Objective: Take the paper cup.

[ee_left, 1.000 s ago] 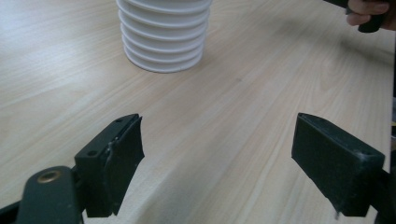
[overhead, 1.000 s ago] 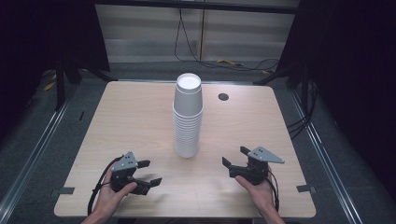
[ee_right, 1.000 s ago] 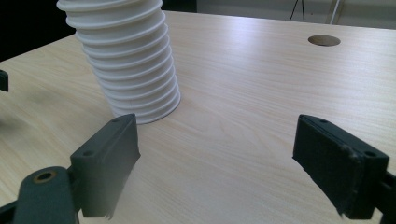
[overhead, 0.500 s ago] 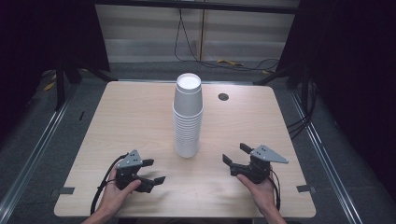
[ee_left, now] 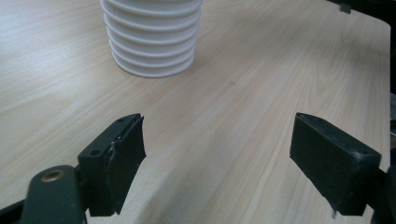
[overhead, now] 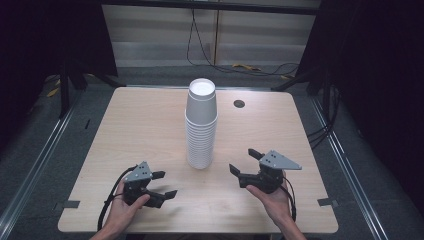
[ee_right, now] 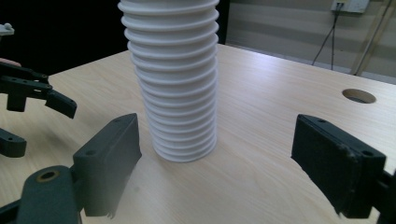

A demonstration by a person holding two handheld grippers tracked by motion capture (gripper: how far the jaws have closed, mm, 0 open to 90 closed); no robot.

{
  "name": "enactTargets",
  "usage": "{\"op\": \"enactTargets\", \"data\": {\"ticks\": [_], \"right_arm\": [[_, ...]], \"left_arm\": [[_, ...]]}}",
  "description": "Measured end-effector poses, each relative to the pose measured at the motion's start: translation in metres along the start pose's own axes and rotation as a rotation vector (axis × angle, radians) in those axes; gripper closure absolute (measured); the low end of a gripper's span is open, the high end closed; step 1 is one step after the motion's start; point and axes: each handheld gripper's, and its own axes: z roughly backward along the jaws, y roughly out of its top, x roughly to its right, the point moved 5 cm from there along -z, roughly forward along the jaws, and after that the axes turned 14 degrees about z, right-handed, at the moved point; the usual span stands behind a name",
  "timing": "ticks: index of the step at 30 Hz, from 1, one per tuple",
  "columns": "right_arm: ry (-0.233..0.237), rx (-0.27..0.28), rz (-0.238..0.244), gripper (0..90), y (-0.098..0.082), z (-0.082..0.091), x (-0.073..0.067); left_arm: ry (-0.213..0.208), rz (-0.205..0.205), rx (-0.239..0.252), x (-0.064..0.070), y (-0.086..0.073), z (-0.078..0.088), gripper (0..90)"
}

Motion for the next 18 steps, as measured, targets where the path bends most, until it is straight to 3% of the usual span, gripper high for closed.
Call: {"op": "enactTargets", "data": {"ticks": [10,18], "right_arm": [[0.078,0.03,0.013,15.4,0.018,-0.007,-0.003],[0.086,0.044,0.013,16.7,0.036,-0.011,0.002]], "left_arm": [[-0.063,-0.013,0.029,0.005,0.001,-0.001,15.6],[-0.087,-0.006,0.017,0.005,0.002,-0.002,15.6]]}}
